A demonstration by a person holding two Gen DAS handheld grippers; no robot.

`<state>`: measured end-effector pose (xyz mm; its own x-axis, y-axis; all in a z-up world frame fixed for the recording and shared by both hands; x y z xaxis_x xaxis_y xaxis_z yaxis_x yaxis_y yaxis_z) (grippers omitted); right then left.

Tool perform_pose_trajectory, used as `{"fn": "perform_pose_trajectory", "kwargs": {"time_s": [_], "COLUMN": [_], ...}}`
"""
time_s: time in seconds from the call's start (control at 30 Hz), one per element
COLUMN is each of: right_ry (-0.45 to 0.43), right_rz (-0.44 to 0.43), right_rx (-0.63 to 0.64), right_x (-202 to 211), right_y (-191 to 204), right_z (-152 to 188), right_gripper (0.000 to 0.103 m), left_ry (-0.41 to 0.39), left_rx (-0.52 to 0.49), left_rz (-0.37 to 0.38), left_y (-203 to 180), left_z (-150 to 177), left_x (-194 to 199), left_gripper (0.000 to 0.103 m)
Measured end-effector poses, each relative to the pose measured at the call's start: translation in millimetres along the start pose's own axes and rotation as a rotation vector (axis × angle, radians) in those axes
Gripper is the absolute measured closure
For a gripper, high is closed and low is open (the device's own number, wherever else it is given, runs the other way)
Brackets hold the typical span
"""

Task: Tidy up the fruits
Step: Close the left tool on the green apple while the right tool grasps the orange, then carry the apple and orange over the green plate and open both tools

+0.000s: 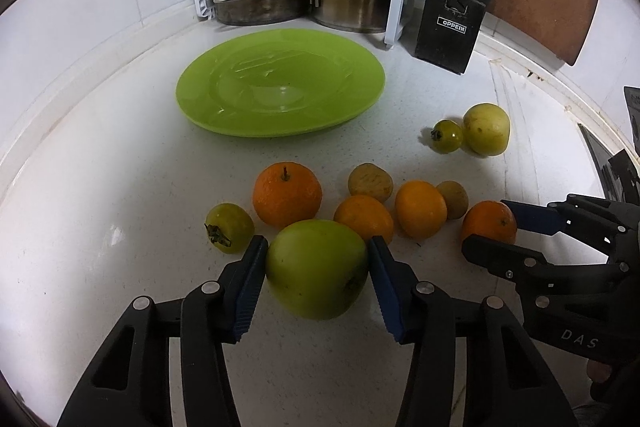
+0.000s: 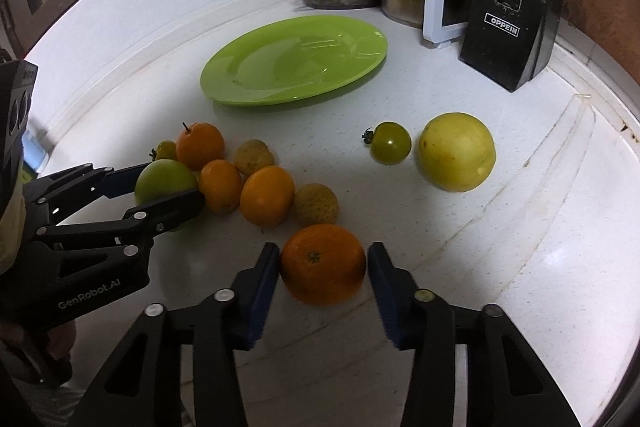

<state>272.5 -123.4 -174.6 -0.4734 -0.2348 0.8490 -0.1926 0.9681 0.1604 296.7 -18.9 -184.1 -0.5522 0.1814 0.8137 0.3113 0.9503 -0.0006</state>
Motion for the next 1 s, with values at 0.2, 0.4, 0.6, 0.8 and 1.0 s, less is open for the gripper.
{"fn": "perform_pose_trajectory", "kwargs": {"time_s": [0.2,0.4,0.6,0.8,1.0], "right_ry": [-0.002,-0.015,-0.056,-0.124,-0.183], "right_rz": [-0.001,0.0,-0.007,-0.041,-0.047], "right_rx": [0.006,0.021,0.025,0.036,0.062], "right_x": [0,6,21,36,40], "right_y": [1,5,11,21,27], "right_z": [0,0,-8,-26,-53], "right_gripper": [0.058,0.058,0.058,0.058,0.058], "left_ry": [-0.004,-0.021,-0.064,-0.11,-0.151], "left_rx": [0.003,0.012,0.023,0.026,0.003], "left_rz": [0.002,0.009,0.025,0.033,-0.012], "left_y": [0,0,1,6,18], "left_z": [1,2,-4,-19,-42], "left_x": [1,8,25,42,48], "left_gripper": [0.053,0.053,0.053,0.053,0.053]}}
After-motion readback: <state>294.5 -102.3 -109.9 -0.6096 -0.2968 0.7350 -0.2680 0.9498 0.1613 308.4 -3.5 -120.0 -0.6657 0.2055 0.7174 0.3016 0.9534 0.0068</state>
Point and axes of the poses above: each gripper's, at about its wrist camera, not at the fingertips, and x roughly against the way its jaws point, y to its left, z to its underside, the point moved 9 cm from there along -x, roughly the way its jaws point, and after that the axes turned 4 degrees about -x, right-handed, at the moved point
